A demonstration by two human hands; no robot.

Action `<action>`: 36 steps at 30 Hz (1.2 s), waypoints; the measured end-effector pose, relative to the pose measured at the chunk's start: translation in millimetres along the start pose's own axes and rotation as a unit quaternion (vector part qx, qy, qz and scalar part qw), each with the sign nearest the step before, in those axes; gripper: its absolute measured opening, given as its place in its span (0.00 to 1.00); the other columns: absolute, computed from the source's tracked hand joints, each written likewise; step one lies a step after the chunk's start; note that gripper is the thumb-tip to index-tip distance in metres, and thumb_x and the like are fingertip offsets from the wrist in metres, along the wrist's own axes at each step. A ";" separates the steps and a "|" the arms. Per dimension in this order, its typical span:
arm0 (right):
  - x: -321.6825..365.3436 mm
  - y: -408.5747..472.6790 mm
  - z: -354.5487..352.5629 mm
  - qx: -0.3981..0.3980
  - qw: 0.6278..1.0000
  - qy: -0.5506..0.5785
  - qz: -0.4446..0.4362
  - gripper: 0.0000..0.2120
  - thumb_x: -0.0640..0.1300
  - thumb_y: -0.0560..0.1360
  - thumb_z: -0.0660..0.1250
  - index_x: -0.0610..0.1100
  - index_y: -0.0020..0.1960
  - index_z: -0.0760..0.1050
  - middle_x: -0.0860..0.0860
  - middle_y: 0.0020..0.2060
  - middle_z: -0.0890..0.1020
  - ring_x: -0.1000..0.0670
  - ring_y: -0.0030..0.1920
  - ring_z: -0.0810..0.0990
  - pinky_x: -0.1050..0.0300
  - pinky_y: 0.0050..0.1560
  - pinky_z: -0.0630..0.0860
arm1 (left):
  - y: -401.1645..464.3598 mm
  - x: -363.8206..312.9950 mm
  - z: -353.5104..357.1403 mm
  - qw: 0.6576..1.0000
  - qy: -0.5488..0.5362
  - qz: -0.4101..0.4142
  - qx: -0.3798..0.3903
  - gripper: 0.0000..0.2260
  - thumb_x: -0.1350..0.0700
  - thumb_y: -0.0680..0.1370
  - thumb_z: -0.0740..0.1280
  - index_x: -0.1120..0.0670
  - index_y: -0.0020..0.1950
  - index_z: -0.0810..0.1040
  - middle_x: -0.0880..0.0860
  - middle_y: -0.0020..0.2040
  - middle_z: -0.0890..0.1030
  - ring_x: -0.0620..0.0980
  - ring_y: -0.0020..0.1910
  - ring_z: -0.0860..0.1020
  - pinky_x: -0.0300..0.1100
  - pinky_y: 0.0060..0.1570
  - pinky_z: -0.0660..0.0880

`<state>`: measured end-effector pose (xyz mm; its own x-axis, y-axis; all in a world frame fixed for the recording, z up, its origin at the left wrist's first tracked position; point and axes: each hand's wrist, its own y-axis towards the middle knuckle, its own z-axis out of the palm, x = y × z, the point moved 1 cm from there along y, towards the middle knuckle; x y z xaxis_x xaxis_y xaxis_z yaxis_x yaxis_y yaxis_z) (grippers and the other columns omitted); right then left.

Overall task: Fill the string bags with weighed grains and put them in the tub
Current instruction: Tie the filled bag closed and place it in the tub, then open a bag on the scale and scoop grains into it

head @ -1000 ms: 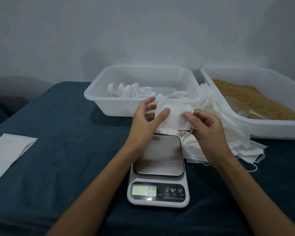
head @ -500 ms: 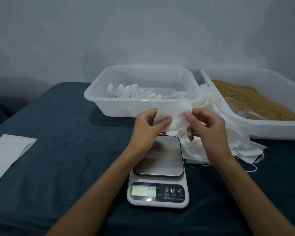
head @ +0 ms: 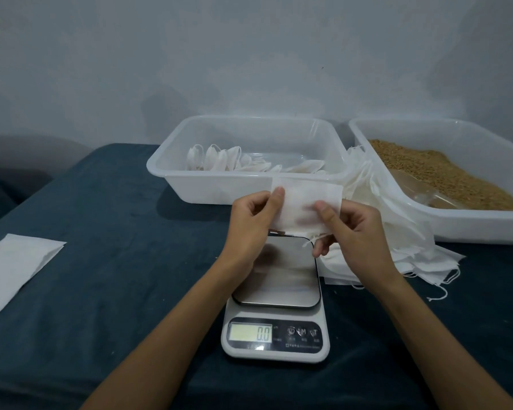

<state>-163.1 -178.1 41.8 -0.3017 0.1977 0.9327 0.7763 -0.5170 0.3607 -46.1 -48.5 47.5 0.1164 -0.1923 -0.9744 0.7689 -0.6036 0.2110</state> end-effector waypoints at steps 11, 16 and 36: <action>2.2 -0.5 -0.7 -0.011 0.998 -0.057 -0.033 0.16 0.48 0.82 0.65 0.36 0.45 0.79 0.36 0.34 0.77 0.42 0.27 0.83 0.51 0.26 0.75 | 5.4 11.4 -2.4 0.998 -0.017 -0.044 -0.033 0.06 0.58 0.82 0.70 0.61 0.49 0.83 0.59 0.42 0.83 0.56 0.42 0.79 0.50 0.44 0.75; 0.4 -3.2 1.0 0.010 0.996 -0.082 -0.036 0.18 0.50 0.83 0.64 0.39 0.40 0.73 0.39 0.27 0.72 0.42 0.27 0.83 0.52 0.26 0.73 | 10.1 13.7 -6.2 0.995 -0.035 -0.060 -0.072 0.03 0.59 0.83 0.69 0.56 0.52 0.82 0.60 0.40 0.75 0.54 0.37 0.71 0.46 0.40 0.71; 12.6 -2.6 4.0 0.129 0.985 0.039 0.112 0.49 0.84 0.65 0.47 0.48 0.57 0.85 0.37 0.38 0.85 0.36 0.41 0.86 0.53 0.39 0.82 | 11.0 17.6 -8.6 0.995 0.092 0.010 -0.025 0.04 0.56 0.83 0.69 0.49 0.56 0.81 0.53 0.29 0.71 0.47 0.27 0.67 0.38 0.23 0.67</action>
<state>-166.8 -170.9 52.6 -0.1408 0.0329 0.9895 0.9397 -0.3103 0.1440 -30.2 -51.8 32.0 0.2419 -0.0559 -0.9687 0.7949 -0.5611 0.2309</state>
